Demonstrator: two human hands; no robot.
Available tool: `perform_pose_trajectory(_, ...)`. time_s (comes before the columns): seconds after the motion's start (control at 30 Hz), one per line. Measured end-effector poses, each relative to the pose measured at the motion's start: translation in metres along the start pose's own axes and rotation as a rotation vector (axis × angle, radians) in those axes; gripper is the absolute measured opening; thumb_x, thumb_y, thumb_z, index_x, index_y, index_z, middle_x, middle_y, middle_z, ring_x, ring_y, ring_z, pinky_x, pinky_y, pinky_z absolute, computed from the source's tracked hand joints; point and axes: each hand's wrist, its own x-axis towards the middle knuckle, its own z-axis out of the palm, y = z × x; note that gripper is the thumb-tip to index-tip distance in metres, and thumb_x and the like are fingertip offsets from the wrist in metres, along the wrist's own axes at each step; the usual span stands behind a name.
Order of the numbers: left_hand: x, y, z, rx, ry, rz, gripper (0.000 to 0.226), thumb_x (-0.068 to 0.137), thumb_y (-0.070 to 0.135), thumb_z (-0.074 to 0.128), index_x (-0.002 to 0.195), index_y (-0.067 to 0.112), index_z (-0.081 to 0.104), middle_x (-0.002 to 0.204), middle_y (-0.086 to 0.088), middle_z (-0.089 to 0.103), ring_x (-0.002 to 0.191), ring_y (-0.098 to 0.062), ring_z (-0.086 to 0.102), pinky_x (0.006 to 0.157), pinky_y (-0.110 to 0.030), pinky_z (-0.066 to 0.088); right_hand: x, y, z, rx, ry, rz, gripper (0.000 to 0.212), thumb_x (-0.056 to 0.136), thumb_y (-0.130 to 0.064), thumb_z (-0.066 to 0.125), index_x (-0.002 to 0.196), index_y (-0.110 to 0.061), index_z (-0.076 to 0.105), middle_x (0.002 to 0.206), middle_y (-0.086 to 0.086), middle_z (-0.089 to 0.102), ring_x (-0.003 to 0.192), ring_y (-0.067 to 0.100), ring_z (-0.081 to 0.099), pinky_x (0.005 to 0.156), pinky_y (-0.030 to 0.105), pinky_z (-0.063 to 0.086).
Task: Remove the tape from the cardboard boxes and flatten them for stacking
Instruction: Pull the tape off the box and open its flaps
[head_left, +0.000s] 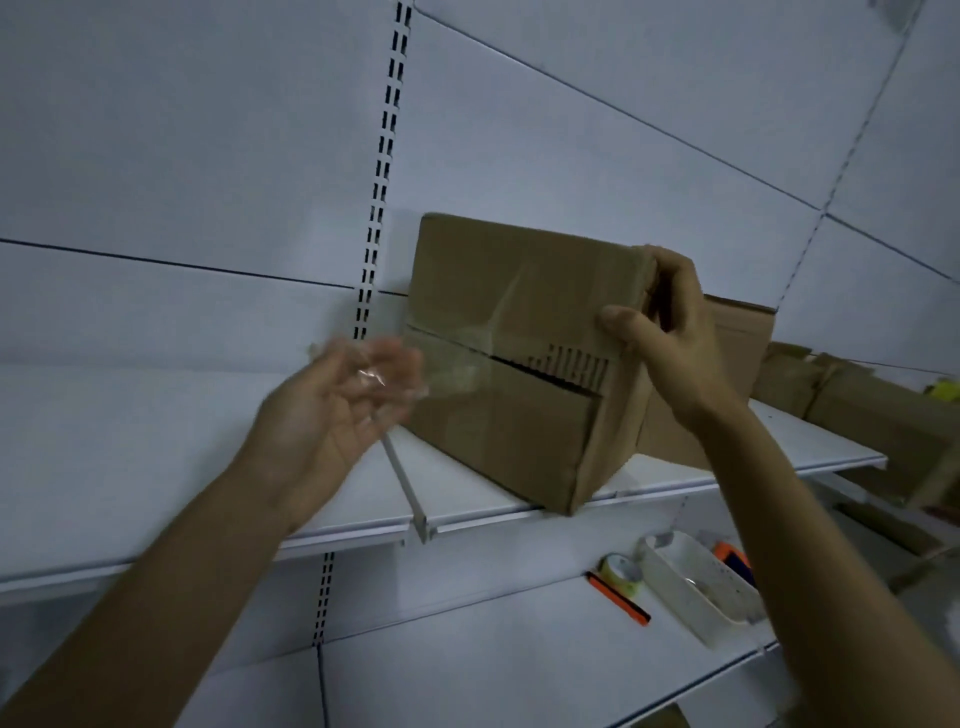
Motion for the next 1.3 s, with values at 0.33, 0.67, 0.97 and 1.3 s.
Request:
perform_pose_trajectory(0.33, 0.018, -0.036, 0.078, 1.428, -0.091, 0.293, 0.032, 0.089, 0.05, 0.046, 0.112, 0.029, 0.052, 0.097, 0.011, 0.059, 0.088, -0.013, 0.057, 0.078, -0.035, 0.05, -0.046, 0.008, -0.047, 0.096, 0.191, 0.122, 0.076, 0.079, -0.035, 0.073, 0.141, -0.038, 0.03, 0.136, -0.018, 0.045, 0.129, 0.015, 0.045, 0.099, 0.037, 0.049)
perform_pose_trajectory(0.67, 0.015, -0.046, 0.126, 1.585, -0.218, 0.653, 0.056, 0.067, 0.05, 0.079, 0.107, 0.026, 0.046, 0.078, 0.014, 0.048, 0.07, -0.009, 0.053, 0.051, -0.019, 0.034, -0.024, -0.015, -0.01, -0.993, 0.395, -0.271, 0.046, 0.094, -0.033, 0.051, 0.134, -0.012, 0.05, 0.137, 0.008, 0.052, 0.136, 0.024, 0.038, 0.12, 0.04, 0.007)
perform_pose_trajectory(0.97, 0.034, 0.044, 0.032, 1.192, -0.192, 0.169, 0.047, 0.079, -0.004, 0.069, 0.111, 0.027, 0.056, 0.121, 0.003, 0.058, 0.11, -0.014, 0.056, 0.072, -0.018, 0.043, -0.028, 0.007, -0.023, -1.03, 0.559, -0.346, 0.04, 0.091, -0.034, 0.056, 0.12, -0.008, 0.059, 0.116, 0.01, 0.062, 0.114, 0.027, 0.054, 0.116, 0.041, 0.019)
perform_pose_trajectory(1.3, 0.059, 0.009, 0.148, 1.617, -0.22, 0.862, 0.031, 0.098, 0.035, 0.044, 0.12, 0.021, 0.059, 0.12, 0.001, 0.061, 0.111, -0.02, 0.053, 0.092, -0.033, 0.041, -0.047, 0.009, -0.023, -0.931, 0.624, -0.306, 0.069, 0.078, -0.063, 0.061, 0.118, -0.007, 0.057, 0.12, 0.014, 0.059, 0.115, 0.03, 0.051, 0.111, 0.047, 0.025)
